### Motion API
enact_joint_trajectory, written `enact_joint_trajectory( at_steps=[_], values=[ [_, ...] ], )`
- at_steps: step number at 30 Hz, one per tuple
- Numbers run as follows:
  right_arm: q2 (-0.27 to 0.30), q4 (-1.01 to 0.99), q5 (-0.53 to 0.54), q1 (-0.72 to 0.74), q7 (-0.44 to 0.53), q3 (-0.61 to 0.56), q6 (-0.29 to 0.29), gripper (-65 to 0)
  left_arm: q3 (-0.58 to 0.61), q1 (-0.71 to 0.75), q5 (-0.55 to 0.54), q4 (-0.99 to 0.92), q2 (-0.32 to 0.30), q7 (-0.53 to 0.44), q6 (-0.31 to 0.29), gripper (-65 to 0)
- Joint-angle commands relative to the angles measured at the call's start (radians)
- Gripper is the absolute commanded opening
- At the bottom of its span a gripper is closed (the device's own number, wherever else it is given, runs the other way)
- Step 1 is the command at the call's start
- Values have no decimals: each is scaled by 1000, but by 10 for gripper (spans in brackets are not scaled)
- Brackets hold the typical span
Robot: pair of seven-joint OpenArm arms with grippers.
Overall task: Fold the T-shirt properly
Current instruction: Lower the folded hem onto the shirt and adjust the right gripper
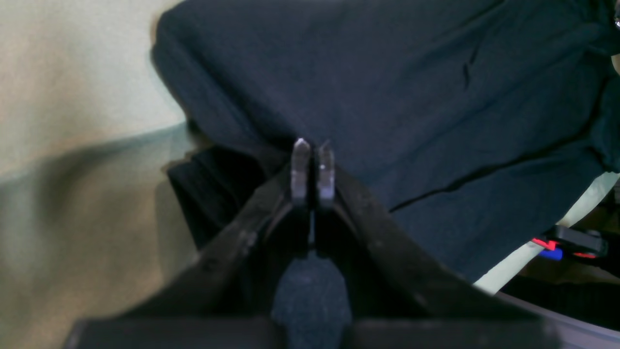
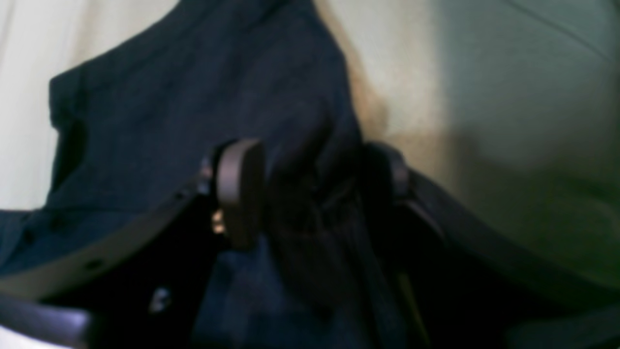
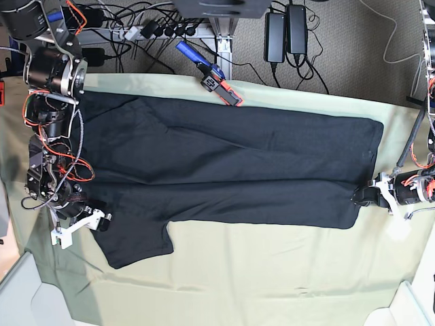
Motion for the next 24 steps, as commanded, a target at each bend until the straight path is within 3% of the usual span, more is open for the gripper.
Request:
enact_joint_trajectory(
  at_steps=[1, 5, 9, 12, 24],
  values=[
    [9, 14, 11, 29, 18, 1, 72, -325, -7, -26, -15, 13, -22, -14, -16, -650],
    [10, 14, 7, 29, 18, 1, 71, -350, -7, -26, -15, 13, -22, -14, -16, -650],
    [10, 14, 7, 29, 19, 1, 71, -562, -7, -26, -15, 13, -22, -14, -16, -650],
    [10, 14, -21, 29, 37, 1, 71, -650, -7, -26, -15, 13, -22, -14, -16, -650],
    [21, 31, -60, 26, 6, 1, 79, -650, -7, -26, -19, 13, -27, 5, -16, -650]
  ],
)
